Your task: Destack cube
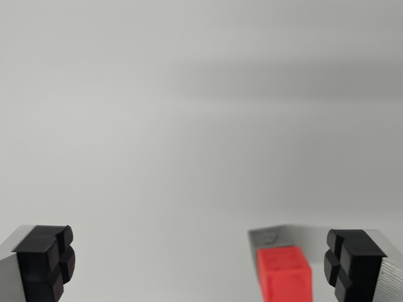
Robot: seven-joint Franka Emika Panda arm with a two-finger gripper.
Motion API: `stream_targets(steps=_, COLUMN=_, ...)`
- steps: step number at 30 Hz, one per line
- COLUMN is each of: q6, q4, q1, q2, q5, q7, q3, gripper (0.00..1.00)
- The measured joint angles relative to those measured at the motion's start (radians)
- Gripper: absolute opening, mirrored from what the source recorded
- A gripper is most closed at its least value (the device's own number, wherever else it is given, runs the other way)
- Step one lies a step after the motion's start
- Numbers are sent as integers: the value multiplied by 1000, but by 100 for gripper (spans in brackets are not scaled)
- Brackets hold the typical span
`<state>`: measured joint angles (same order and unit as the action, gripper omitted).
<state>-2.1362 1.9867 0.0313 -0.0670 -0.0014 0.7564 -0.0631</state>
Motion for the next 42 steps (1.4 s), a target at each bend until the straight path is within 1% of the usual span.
stream_targets(steps=5, q6=-13, q4=26, q1=2, q2=10, q5=0, q7=-12, q3=-4, gripper=100)
stream_targets(steps=15, q6=-52, q4=97, q1=10, q2=33, q5=0, q7=-45, q3=-13, gripper=100)
stream_targets(steps=28, q6=-113, q4=201, q1=24, q2=65, q5=0, q7=-99, q3=-29, gripper=100)
stream_targets(steps=42, q6=-198, q4=333, q1=41, q2=96, q5=0, q7=-178, q3=-56, gripper=100)
